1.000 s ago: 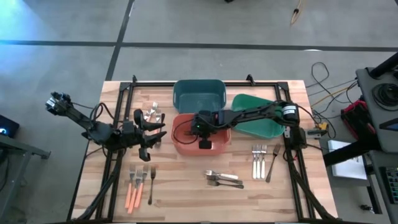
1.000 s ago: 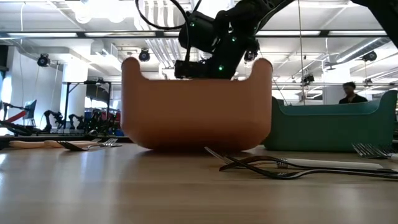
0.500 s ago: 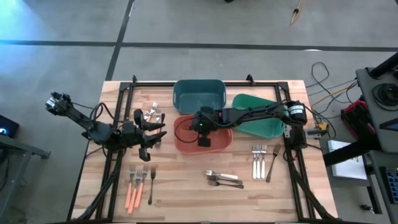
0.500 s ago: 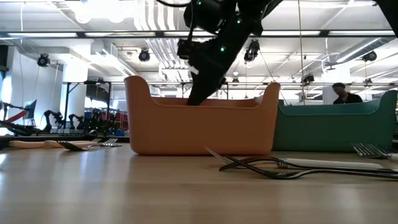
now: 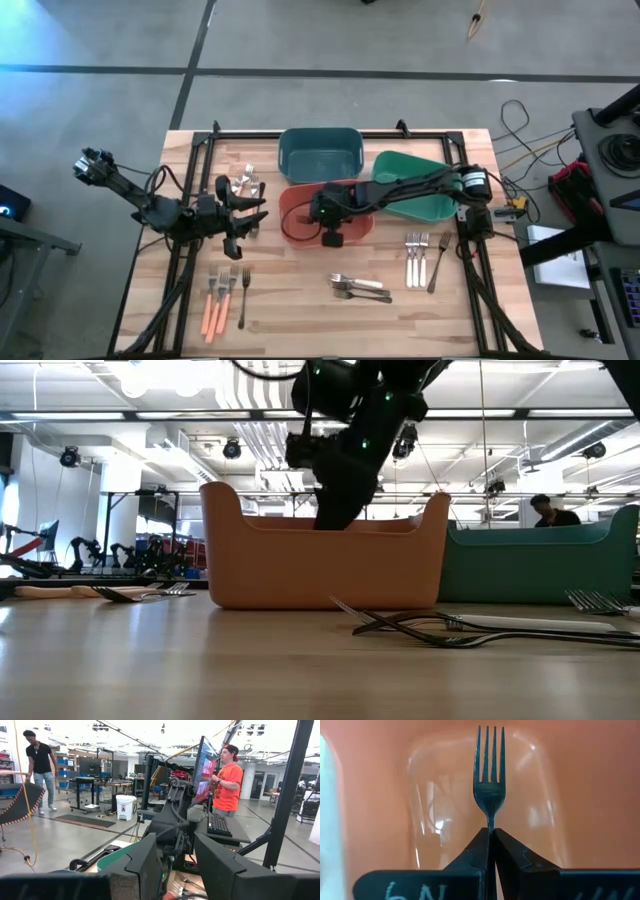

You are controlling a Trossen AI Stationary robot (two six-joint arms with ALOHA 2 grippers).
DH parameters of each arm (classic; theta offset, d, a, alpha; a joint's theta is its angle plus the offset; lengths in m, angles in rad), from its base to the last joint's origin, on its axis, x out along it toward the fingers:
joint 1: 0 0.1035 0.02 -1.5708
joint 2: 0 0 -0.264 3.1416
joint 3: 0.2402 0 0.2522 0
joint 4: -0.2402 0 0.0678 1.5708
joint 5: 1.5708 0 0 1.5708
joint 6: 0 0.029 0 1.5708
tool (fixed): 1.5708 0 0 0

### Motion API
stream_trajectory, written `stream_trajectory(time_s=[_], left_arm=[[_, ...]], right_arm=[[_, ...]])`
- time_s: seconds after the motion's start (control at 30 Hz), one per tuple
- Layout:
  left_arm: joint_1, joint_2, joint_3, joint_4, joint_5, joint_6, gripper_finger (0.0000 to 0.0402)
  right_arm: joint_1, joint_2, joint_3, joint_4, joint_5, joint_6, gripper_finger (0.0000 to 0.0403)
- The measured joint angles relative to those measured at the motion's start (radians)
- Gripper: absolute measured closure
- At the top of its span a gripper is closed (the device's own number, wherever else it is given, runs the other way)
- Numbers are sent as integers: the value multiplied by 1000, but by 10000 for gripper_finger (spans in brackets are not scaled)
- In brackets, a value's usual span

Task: Sort silverware by color (type)
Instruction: Put the black fork into the orange bin

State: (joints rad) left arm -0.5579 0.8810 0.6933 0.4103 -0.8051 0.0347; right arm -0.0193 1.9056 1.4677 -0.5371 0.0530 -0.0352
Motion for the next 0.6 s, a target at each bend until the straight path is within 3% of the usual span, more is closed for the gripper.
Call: stream_trajectory(time_s=[0.6], left_arm=[[0,3,0,-7,2,-21,283]], right_arm=[[0,37,0,9,11,17,384]])
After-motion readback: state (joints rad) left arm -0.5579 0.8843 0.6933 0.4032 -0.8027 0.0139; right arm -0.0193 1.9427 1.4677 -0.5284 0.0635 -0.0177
